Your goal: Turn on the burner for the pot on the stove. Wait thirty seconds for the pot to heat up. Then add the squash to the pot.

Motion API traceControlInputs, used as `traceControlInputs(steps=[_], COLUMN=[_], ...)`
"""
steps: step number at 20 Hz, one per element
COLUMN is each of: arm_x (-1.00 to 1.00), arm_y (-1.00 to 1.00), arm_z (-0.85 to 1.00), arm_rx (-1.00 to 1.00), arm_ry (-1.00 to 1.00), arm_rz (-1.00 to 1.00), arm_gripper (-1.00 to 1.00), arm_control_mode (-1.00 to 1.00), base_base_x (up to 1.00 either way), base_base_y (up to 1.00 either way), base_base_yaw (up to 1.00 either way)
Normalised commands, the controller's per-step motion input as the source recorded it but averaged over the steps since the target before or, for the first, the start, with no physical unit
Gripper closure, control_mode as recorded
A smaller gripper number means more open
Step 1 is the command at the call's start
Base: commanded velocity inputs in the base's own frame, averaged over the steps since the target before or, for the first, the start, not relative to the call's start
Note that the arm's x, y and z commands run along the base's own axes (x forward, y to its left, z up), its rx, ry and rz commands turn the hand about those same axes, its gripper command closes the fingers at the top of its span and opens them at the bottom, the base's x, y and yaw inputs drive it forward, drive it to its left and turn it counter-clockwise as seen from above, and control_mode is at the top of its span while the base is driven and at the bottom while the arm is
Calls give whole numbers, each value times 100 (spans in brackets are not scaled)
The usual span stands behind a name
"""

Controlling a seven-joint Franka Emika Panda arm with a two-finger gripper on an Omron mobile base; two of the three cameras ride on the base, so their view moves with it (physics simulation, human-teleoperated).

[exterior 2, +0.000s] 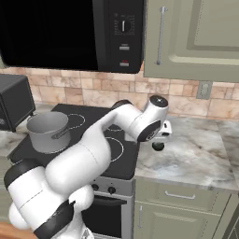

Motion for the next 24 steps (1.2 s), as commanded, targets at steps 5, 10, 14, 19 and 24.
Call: traceControlInputs(steps=[5,10,14,19,24], arm_x=[20,8,4,12,24], arm_y=[-4,-8,0,-1,-4], arm_z=[-25,-28,-27,-17,-11], arm_rx=[0,0,0,0,0], arm_ry=[4,2,1,0,0], arm_rz=[0,0,0,0,0], arm_gripper=[-100,-100,-100,-100,-100], arm_control_mode=[-100,-100,-100,-100,-100], base_base_x=[0,0,0,0,0], base_base_y=[0,0,0,0,0], base_base_yaw=[0,0,0,0,0])
